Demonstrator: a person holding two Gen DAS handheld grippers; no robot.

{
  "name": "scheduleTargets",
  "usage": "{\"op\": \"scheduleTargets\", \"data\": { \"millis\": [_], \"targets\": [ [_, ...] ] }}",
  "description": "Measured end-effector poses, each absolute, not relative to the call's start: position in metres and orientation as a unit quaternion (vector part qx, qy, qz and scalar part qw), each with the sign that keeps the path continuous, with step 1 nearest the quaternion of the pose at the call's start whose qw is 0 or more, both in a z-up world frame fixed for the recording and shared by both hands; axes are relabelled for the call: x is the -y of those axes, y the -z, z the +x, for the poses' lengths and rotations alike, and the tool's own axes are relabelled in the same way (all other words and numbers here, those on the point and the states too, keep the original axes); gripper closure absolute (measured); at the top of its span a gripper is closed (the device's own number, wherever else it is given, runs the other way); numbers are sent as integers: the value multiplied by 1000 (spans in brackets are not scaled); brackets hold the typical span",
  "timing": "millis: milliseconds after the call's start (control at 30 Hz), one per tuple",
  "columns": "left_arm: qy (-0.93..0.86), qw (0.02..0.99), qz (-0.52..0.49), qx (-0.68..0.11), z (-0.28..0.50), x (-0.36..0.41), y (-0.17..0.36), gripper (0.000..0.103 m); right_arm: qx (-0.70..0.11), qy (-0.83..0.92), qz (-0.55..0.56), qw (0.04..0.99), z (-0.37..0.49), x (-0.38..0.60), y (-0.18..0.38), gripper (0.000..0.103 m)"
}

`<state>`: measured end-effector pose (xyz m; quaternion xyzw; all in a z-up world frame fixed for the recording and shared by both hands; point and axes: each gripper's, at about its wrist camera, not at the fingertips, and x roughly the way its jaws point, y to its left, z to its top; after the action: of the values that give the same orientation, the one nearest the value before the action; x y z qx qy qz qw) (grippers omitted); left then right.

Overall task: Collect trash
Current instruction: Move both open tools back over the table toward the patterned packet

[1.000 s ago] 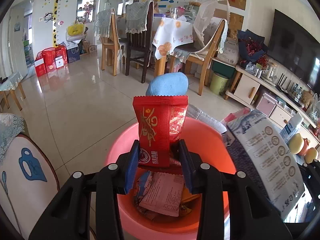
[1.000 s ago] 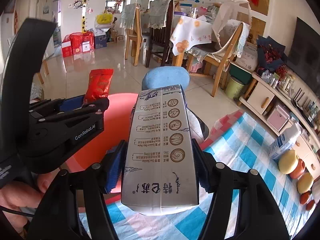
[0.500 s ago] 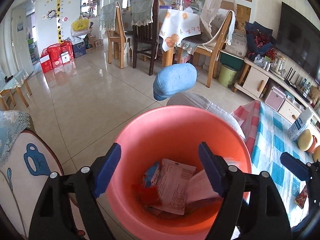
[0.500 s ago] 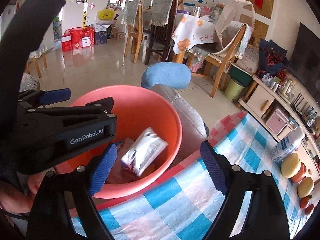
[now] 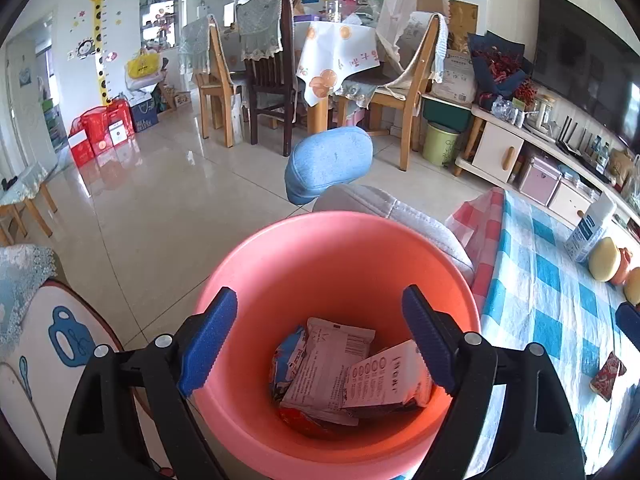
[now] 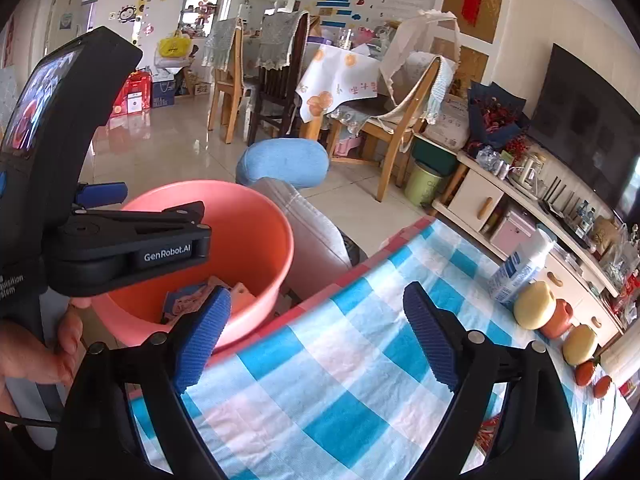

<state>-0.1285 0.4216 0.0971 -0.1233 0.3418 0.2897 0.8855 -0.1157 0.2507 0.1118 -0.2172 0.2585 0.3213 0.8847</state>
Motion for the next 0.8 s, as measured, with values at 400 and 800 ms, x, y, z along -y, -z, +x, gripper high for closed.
{"op": "scheduleTargets", "data": {
  "millis": [400, 800],
  "targets": [
    [-260, 900, -76, -341, -115, -384, -106, 13, -271, -278, -193, 901, -118, -197, -104, 12],
    [-230, 907, -27, -351, -102, -342, -106, 10, -288, -240, -171, 911, -121, -147, -97, 9]
  ]
}}
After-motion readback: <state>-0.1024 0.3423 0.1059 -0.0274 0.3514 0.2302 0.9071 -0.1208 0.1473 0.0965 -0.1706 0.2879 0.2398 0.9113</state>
